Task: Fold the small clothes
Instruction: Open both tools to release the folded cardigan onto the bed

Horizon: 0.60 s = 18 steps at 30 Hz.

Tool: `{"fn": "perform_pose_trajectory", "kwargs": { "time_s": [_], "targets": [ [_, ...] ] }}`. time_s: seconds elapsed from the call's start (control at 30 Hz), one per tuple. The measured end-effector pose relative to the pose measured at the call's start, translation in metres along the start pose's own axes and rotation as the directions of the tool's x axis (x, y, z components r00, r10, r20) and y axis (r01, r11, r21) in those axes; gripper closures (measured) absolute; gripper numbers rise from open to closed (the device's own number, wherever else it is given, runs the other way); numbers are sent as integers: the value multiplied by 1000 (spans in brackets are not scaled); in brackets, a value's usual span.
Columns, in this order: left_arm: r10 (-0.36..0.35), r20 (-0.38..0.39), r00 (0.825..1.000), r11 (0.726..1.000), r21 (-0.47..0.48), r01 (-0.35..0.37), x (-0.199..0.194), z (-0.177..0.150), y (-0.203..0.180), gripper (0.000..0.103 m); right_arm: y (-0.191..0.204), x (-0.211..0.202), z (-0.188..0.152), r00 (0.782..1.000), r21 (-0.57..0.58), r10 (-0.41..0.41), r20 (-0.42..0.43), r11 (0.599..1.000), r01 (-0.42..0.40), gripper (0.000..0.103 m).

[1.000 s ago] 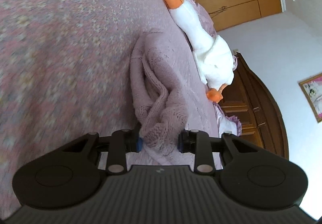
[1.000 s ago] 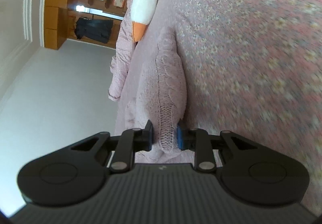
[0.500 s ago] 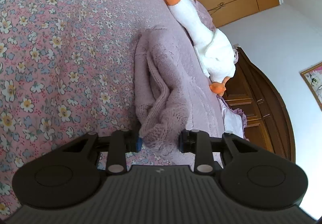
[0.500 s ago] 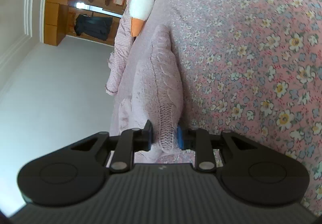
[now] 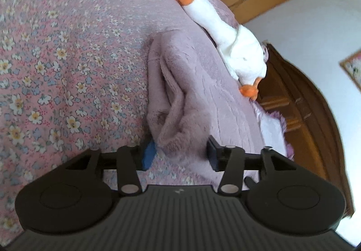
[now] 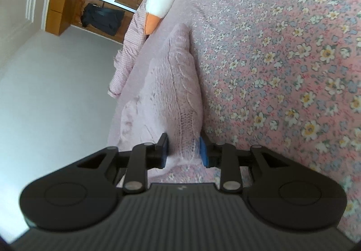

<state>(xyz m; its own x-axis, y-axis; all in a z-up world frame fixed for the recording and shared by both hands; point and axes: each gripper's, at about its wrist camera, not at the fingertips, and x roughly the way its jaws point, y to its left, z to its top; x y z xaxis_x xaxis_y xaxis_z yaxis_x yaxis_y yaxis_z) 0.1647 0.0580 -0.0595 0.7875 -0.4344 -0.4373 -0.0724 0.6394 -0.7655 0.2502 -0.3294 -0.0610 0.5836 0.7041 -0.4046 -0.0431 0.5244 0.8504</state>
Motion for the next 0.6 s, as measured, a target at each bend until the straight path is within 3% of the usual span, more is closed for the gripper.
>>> {"fn": "perform_pose_trajectory", "kwargs": {
  "time_s": [0.17,0.27,0.4,0.6],
  "targets": [
    [43,-9,999,995,89,-43,-19,-14,-18,21,-1,-11,-7,1000,-1,-19,-3,1000,19,73],
    [99,-2,995,982,164,-97,-29,-23,-29,17,1,-19,-12,999,-28,-45,-6,999,44,72],
    [166,28,986,943,288,-167,-42,-33,-51,14,11,-29,-24,996,-113,-93,9,989,94,70],
    [159,115,981,878,438,-194,-56,-36,-87,8,37,-43,-40,991,-298,-107,85,946,128,69]
  ]
}}
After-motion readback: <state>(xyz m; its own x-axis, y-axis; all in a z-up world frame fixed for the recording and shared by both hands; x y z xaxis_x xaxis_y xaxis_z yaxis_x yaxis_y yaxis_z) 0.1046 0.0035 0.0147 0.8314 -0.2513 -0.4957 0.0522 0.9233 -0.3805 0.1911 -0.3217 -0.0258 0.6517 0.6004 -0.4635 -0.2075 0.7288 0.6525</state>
